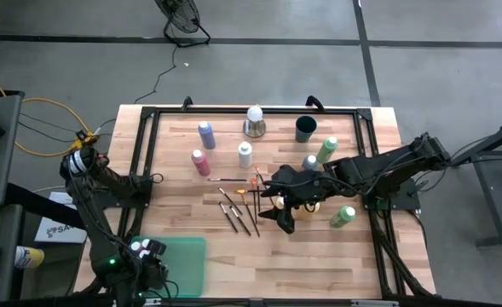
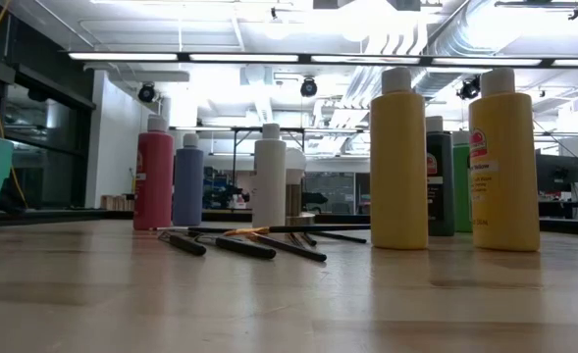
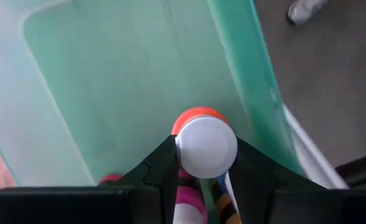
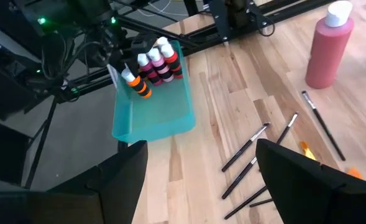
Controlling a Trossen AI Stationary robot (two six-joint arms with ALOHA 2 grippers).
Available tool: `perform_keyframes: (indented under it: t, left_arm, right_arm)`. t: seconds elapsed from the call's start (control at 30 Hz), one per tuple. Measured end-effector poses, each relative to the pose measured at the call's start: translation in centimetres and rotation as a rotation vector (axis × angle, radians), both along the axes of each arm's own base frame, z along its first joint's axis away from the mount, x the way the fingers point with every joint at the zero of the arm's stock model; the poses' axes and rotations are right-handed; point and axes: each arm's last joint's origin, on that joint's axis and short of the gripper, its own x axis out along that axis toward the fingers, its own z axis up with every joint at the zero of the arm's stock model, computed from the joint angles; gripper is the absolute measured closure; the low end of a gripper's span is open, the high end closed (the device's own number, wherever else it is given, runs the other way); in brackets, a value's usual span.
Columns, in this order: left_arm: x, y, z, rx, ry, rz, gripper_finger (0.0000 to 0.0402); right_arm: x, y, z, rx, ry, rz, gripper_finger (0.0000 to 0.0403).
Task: Pick & Place Paint Supplies
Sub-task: Put the orange paint bottle into the green bin
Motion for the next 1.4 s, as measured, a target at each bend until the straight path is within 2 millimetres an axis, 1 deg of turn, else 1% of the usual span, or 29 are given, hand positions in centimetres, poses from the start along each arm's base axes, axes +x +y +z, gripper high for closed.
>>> perform_keyframes:
  t: [0.33, 0.47, 0.8, 0.87, 1.07, 1.27, 1.4]
  left_arm:
    - [-0.7, -0.5, -0.3, -0.025, -0.003, -0.057, 0.0291]
    - [-1.4, -0.8, -0.3, -0.031, 0.001, -0.076, 0.0291]
    - [-1.7, -1.1, -0.6, -0.030, 0.006, -0.066, 0.0290]
    - [-1.7, -1.1, -0.6, -0.033, 0.011, -0.065, 0.0284]
    - [-1.7, -1.1, -0.6, -0.035, 0.020, -0.073, 0.0245]
    - [-1.7, -1.1, -0.6, -0.036, 0.021, -0.074, 0.0218]
    - [-1.7, -1.2, -0.1, -0.044, 0.024, -0.068, 0.0204]
  right_arm:
    - [0.0, -0.1, 0.0, 0.010, 0.001, -0.033, 0.0110]
    - [0.0, -0.1, 0.0, 0.002, -0.002, -0.047, 0.0110]
    - [0.0, -0.1, 0.0, -0.002, -0.002, -0.053, 0.0110]
    - [0.0, -0.1, 0.0, -0.002, -0.002, -0.053, 0.0110]
    - [0.0, -0.1, 0.0, -0.002, -0.001, -0.053, 0.0110]
    - [0.0, -0.1, -0.1, 0.009, 0.004, -0.060, 0.0110]
    - [0.0, -0.1, -0.1, 0.012, 0.005, -0.062, 0.0110]
